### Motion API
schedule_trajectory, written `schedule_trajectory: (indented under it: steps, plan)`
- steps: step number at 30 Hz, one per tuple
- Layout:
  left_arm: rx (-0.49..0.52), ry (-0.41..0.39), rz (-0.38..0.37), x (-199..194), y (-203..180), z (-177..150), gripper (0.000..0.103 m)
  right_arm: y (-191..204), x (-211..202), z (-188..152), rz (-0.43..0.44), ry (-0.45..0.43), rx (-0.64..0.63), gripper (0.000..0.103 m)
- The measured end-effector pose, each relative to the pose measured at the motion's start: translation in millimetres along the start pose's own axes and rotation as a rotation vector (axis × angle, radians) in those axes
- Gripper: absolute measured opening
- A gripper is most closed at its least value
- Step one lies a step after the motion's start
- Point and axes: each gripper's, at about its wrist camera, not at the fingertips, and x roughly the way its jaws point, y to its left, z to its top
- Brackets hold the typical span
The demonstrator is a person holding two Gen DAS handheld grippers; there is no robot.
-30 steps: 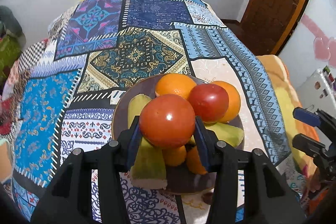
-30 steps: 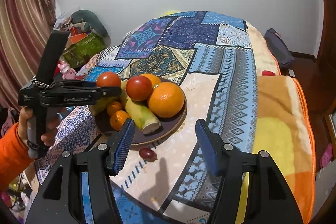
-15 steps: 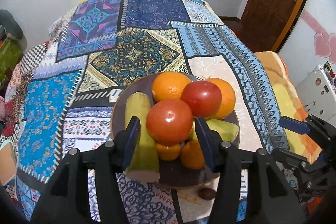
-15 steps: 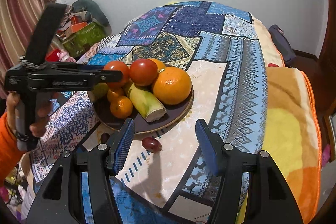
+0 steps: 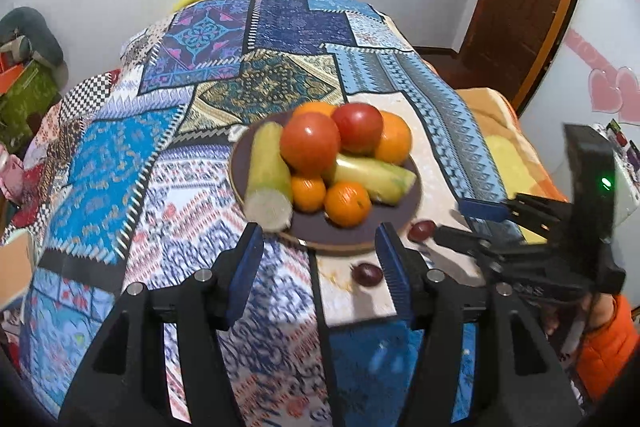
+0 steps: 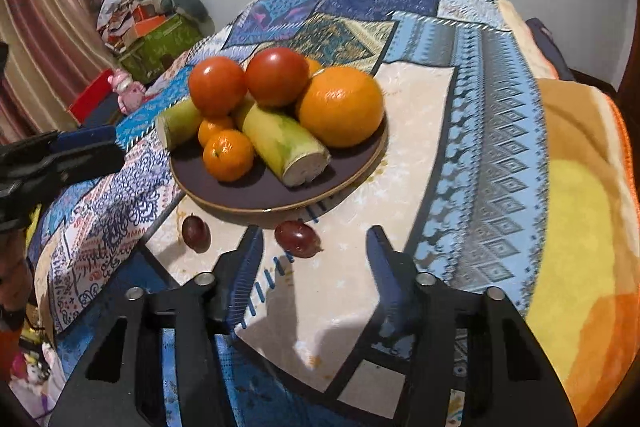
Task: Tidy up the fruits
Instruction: 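Grasp a dark red grape with the left tool while the right tool grasps another grape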
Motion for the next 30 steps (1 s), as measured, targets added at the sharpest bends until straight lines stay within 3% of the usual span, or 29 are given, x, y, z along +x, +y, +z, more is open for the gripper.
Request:
schedule_trajectory:
  steps: [5, 11, 19, 26, 30]
  plan:
    - [0.003, 0.043, -0.034, 10.7, -10.4, -14.8, 0.044, 7.4, 9.0, -2.6, 0.011, 0.028, -0.025, 0.036]
    - [0.022, 0.089, -0.055, 34.8, -23.9, -23.1, 0.040, 12.2, 16.6, -3.2, 0.020, 0.038, -0.046, 0.029]
    - [0.063, 0.148, -0.057, 59.1, -34.7, -26.9, 0.039, 12.7, 22.0, -2.0, 0.021, 0.038, -0.048, 0.029]
    - [0.033, 0.155, -0.054, 66.3, -30.7, -27.2, 0.023, 11.6, 22.7, -2.2, 0.028, 0.030, -0.044, 0.027]
    - [0.031, 0.148, -0.062, 61.4, -31.3, -27.3, 0.021, 11.4, 18.9, -2.7, 0.026, 0.024, -0.041, 0.027]
